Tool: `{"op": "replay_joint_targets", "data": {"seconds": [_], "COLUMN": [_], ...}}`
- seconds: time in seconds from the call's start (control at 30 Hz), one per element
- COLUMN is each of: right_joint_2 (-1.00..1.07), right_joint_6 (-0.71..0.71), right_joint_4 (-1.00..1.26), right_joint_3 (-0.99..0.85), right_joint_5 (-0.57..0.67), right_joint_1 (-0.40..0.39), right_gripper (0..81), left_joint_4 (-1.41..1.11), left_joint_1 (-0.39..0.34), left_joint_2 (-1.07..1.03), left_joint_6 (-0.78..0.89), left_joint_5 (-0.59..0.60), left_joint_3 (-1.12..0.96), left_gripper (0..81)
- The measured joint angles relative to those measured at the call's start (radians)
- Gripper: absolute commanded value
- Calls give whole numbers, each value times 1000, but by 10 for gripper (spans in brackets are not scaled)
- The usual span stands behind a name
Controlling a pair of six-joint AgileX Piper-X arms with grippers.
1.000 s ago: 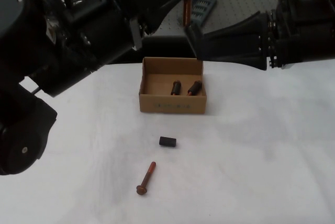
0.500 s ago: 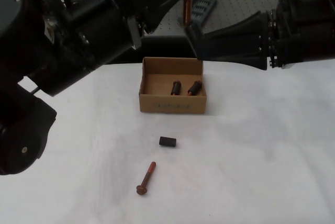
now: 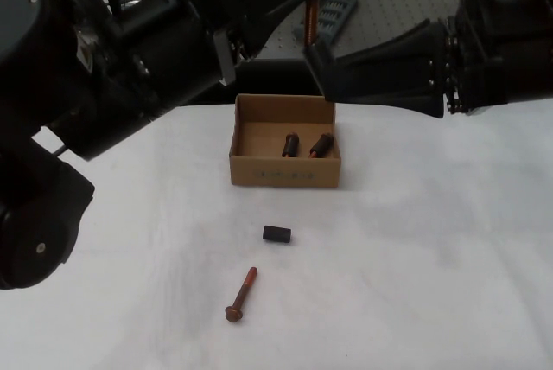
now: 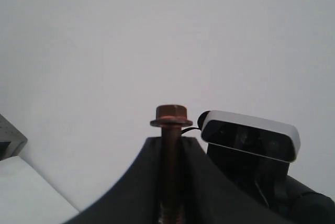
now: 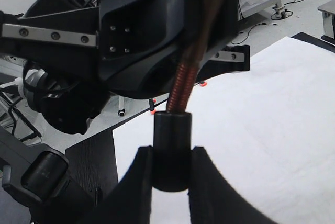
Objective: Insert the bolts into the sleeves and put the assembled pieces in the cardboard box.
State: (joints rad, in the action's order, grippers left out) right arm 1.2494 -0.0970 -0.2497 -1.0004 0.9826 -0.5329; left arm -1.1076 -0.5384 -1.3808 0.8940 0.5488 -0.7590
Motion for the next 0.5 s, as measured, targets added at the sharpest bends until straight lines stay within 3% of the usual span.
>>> {"op": "replay_joint_targets", "data": {"seconds": [0.5], "right_joint_2": [-1], "right_joint_6": [-5], "right_joint_4": [8], "right_joint_3": [0], "right_joint_5": [6], "right_joint_1": [5], "right_gripper": [19], "left_joint_4": [4], "left_joint_1": [-16], "left_joint_2": [0], "left_joint_6": [0], "left_joint_5": [16], "left_joint_3": [0], "left_gripper": [6]}}
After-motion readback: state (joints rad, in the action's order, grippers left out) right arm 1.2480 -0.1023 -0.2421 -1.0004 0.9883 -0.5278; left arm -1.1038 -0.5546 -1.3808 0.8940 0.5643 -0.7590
